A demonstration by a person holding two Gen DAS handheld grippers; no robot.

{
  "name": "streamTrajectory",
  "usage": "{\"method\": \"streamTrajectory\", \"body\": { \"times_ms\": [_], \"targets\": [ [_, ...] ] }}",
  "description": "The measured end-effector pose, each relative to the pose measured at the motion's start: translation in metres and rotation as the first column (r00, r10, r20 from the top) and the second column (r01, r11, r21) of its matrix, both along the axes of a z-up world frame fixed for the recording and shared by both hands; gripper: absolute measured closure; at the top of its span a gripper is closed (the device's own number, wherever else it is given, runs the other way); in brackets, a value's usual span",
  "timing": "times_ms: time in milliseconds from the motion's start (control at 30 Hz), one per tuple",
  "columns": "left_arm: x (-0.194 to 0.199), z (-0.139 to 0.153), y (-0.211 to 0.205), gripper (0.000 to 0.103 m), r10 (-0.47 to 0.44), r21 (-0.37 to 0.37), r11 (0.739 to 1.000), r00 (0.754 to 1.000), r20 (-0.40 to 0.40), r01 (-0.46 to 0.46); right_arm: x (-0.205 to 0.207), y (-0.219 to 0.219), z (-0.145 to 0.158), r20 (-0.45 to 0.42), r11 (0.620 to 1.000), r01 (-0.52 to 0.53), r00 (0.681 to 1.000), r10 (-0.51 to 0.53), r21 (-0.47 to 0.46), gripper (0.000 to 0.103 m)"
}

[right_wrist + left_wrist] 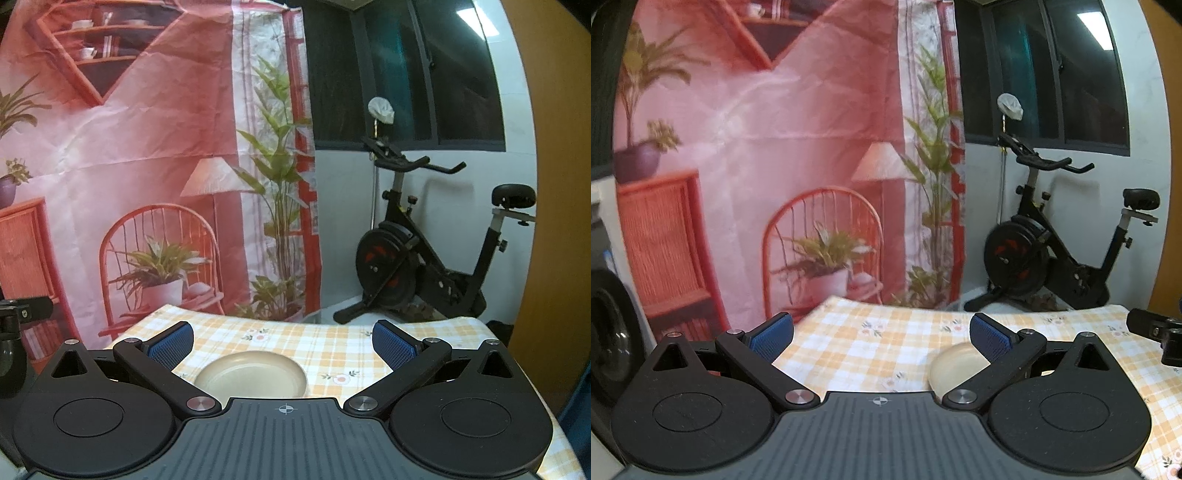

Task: Organize fruits
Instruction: 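Move the right tool toward the red apple beside the plate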

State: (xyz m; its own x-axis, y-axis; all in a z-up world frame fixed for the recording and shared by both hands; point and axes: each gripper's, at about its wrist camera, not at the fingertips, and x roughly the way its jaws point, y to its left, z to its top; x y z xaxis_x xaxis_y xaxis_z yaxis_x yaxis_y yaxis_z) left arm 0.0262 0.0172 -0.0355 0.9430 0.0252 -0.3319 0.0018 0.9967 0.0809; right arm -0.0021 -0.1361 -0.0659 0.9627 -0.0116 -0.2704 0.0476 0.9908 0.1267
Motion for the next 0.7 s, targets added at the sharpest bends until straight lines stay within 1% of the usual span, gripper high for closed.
{"method": "streamTrajectory", "body": {
  "times_ms": [67,200,367,500,567,633,700],
  "targets": [
    [0.004,-0.008,0.005,0.001,-0.009,-0.023,1.000,1.000,-0.011,0.008,0.001,0.001,-0.011,0.016,1.000,0.009,1.000,-0.009,-0.009,0.000],
    [0.009,-0.023,0.012,0.003,0.000,-0.051,0.999,1.000,-0.009,-0.001,0.008,0.003,-0.030,-0.013,1.000,0.015,1.000,-0.015,-0.013,0.000],
    [0.016,-0.038,0.013,0.005,0.002,-0.028,1.000,1.000,-0.030,-0.003,0.013,-0.002,-0.051,-0.034,0.999,0.003,0.999,-0.001,0.048,0.000],
    [0.022,-0.047,0.015,0.005,0.001,-0.031,1.000,0.998,-0.057,-0.002,0.018,-0.005,-0.063,-0.055,0.997,-0.004,0.998,0.008,0.074,0.000],
    [0.022,-0.050,0.016,0.005,0.005,-0.027,1.000,0.999,-0.052,-0.006,0.018,-0.006,-0.070,-0.056,0.996,-0.006,0.998,0.010,0.086,0.000],
    [0.023,-0.054,0.016,0.005,0.002,-0.024,1.000,0.998,-0.055,-0.004,0.018,-0.007,-0.076,-0.045,0.996,-0.008,0.999,0.012,0.086,0.000],
    [0.025,-0.057,0.017,0.005,-0.001,-0.029,1.000,0.998,-0.060,0.000,0.017,-0.006,-0.082,-0.037,0.998,-0.009,0.999,0.012,0.066,0.000]
  ]
}}
